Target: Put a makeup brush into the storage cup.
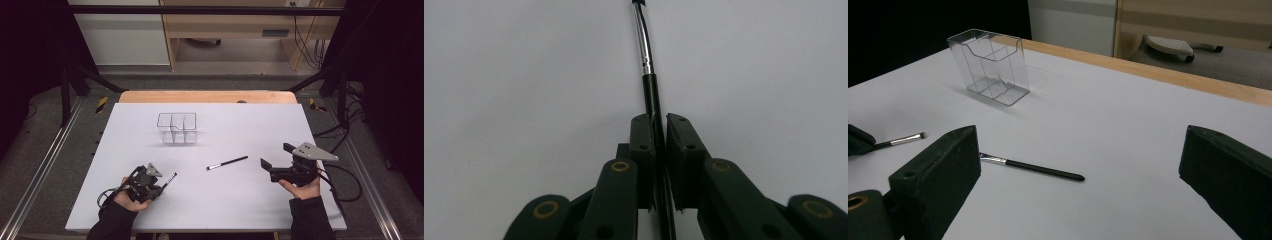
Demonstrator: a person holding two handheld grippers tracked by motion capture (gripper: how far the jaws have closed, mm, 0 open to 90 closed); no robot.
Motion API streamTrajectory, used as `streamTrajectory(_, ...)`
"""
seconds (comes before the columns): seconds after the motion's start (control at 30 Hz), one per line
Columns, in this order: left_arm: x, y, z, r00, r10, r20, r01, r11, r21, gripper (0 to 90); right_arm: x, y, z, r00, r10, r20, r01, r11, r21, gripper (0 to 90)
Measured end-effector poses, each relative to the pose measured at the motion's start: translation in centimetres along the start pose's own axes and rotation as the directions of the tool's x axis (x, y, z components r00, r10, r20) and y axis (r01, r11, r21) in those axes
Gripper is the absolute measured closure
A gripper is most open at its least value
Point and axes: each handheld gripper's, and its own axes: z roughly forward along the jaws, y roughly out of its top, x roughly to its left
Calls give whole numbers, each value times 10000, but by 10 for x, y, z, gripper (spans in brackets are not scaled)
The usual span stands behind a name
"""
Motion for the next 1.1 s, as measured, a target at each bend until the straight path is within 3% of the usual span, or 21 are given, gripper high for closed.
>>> streamTrajectory(0.5,0,0,0,9992,399,45,-399,9992,-44,822,0,0,0,10000,-19,-14,19,10000,9,36)
streamTrajectory(0.83,4,3,-10,9993,361,8,-361,9988,-337,655,0,0,1,10000,-7,-35,7,10000,10,36)
streamTrajectory(1.1,3,17,-10,9975,709,-2,-709,9972,250,603,0,0,1,10000,32,-53,-32,10000,44,36)
